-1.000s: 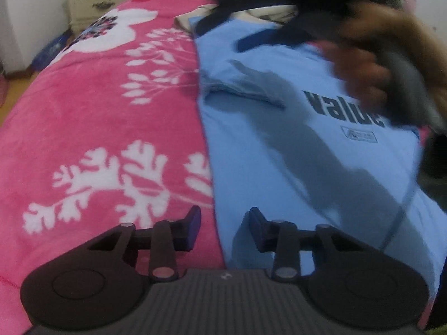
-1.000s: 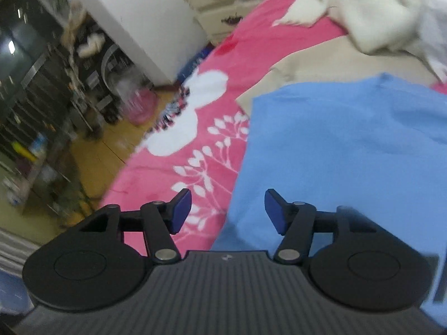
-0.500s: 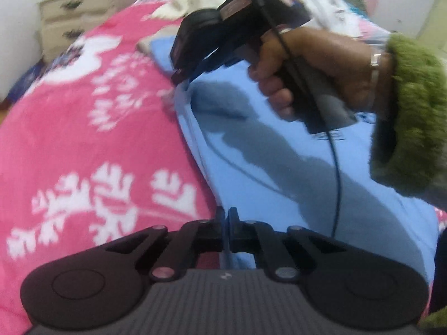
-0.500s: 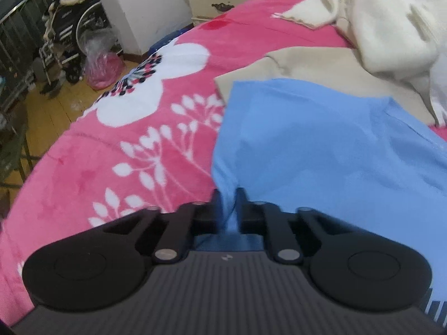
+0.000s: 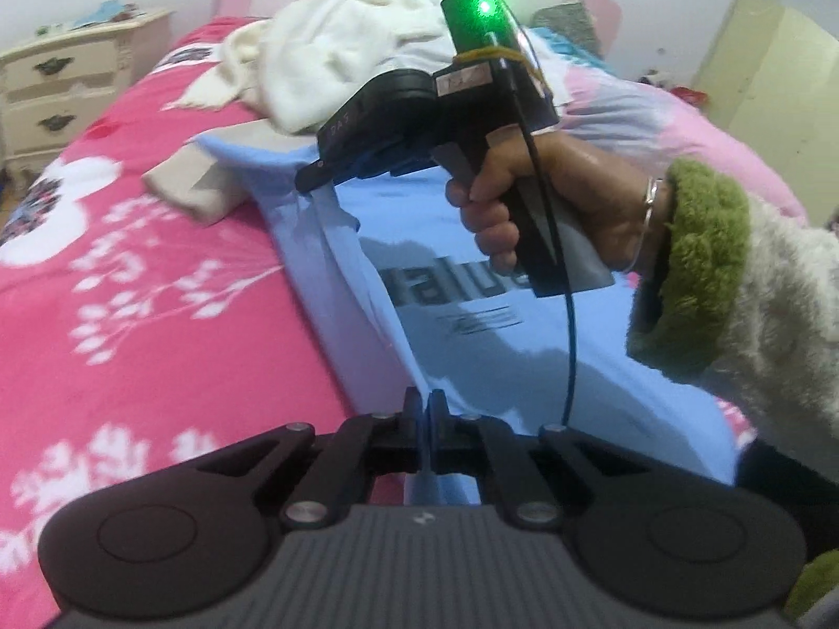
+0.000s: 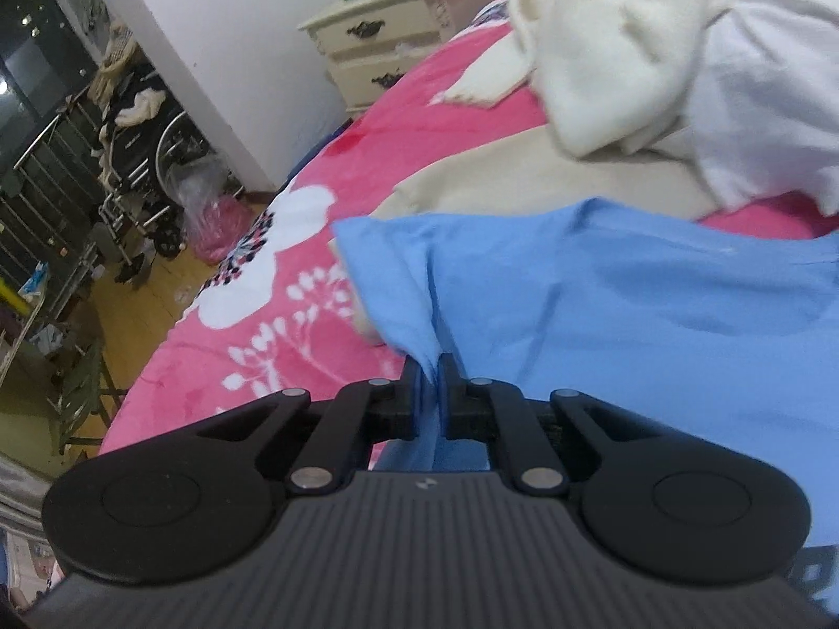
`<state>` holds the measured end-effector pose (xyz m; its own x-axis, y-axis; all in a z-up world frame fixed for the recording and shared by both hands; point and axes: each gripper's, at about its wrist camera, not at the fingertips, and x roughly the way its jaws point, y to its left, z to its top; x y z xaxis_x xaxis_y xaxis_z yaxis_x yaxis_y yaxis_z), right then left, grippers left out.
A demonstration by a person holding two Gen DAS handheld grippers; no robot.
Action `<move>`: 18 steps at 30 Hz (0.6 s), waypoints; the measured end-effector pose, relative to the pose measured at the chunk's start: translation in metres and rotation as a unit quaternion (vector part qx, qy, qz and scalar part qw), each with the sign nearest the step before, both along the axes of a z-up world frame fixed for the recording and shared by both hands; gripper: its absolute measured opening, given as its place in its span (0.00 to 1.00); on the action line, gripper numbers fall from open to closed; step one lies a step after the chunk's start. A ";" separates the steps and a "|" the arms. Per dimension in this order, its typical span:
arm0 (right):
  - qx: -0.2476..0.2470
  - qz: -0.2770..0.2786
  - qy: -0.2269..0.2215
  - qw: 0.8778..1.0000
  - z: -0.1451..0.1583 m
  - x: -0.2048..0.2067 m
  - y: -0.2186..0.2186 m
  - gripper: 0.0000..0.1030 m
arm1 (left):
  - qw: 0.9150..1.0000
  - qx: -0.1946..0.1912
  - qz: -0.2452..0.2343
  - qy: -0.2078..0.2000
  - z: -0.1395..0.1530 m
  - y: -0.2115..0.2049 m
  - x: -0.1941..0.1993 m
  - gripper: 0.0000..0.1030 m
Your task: Fold clothes
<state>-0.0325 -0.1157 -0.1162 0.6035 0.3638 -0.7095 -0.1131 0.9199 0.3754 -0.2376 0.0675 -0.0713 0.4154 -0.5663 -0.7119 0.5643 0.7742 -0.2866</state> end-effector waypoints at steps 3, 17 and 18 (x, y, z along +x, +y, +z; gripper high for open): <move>-0.003 -0.009 -0.008 1.000 0.006 -0.007 -0.024 0.04 | 1.000 -0.009 -0.025 0.002 0.003 -0.021 0.007 0.03; -0.022 -0.065 -0.038 0.997 0.010 -0.041 -0.147 0.04 | 0.990 -0.012 -0.144 0.011 -0.001 -0.141 0.026 0.03; -0.024 -0.068 -0.040 0.997 0.009 -0.045 -0.157 0.04 | 0.988 -0.012 -0.153 0.012 -0.003 -0.151 0.027 0.03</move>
<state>-0.0774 -0.2726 -0.1073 0.7008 0.2415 -0.6712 -0.0143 0.9455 0.3253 -0.2107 -0.0837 -0.0739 0.2049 -0.6792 -0.7048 0.7638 0.5612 -0.3187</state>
